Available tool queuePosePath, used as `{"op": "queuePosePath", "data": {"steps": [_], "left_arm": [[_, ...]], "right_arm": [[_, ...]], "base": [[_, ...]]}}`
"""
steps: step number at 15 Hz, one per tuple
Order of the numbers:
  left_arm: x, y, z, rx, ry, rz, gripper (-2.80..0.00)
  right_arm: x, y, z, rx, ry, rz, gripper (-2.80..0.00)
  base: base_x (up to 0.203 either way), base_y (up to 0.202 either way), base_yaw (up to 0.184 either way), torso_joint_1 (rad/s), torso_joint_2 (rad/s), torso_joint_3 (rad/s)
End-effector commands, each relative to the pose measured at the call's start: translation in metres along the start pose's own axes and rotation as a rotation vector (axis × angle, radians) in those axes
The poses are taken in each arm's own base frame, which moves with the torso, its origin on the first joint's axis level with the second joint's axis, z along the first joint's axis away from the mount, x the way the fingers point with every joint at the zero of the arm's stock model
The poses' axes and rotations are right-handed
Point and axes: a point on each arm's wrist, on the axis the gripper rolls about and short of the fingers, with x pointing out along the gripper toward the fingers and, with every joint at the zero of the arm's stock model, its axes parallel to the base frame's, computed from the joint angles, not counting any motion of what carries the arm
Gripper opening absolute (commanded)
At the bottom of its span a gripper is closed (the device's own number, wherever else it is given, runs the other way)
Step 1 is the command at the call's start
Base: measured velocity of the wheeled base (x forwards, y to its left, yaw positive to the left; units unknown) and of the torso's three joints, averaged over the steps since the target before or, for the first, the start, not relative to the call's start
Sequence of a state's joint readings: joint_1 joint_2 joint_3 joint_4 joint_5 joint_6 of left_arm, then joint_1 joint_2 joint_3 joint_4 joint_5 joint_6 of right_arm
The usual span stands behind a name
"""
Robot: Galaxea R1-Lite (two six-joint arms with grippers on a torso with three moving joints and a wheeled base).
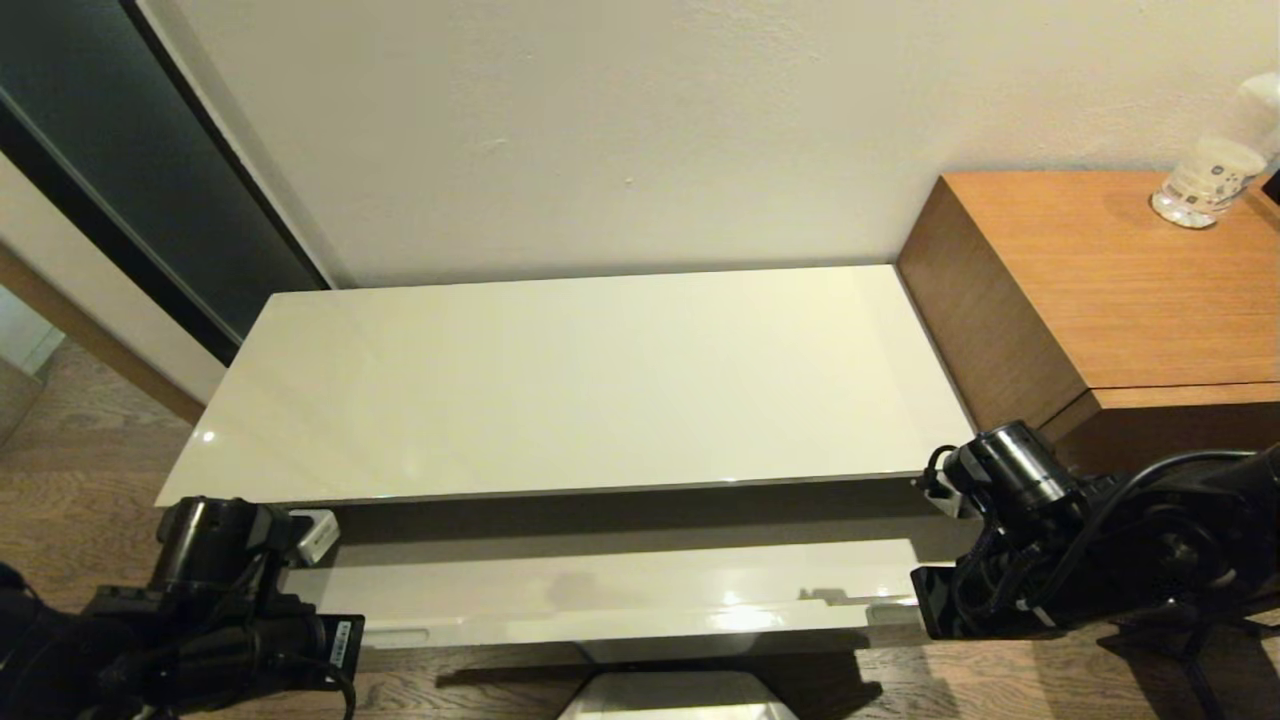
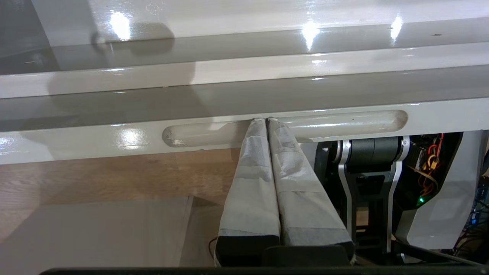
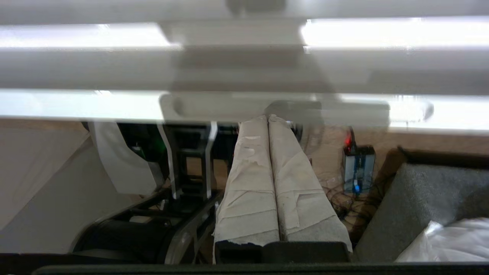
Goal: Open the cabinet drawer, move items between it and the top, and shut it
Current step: Open the drawer
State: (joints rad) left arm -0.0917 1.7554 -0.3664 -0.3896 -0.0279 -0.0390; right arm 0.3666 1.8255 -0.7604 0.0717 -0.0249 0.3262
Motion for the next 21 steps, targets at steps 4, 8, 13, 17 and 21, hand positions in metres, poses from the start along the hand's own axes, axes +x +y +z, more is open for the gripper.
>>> {"op": "queuePosePath", "data": {"steps": [4,8,13,17,21], "left_arm": [[-0.001,-0.003,-0.002,0.008,0.001,-0.008,-2.8],[-0.002,-0.003,-0.008,0.012,0.018,-0.01,-2.8],[-0.003,-0.003,-0.014,0.015,0.041,-0.009,-2.8],[-0.001,-0.003,-0.02,0.019,0.08,-0.008,-2.8],[0.003,-0.004,-0.025,0.023,0.123,-0.01,-2.8]], "right_arm": [[0.007,0.0,-0.001,0.001,0.023,-0.008,-2.8],[0.008,-0.002,-0.007,0.001,0.041,-0.012,-2.8],[0.008,-0.005,-0.016,0.0,0.071,-0.009,-2.8],[0.009,-0.007,-0.023,0.001,0.099,0.002,-2.8],[0.009,-0.008,-0.029,0.001,0.122,0.013,-2.8]], "base": [[0.0,0.0,0.0,0.0,0.0,0.0],[0.0,0.0,0.0,0.0,0.0,0.0],[0.0,0.0,0.0,0.0,0.0,0.0],[0.0,0.0,0.0,0.0,0.0,0.0],[0.0,0.0,0.0,0.0,0.0,0.0]]}}
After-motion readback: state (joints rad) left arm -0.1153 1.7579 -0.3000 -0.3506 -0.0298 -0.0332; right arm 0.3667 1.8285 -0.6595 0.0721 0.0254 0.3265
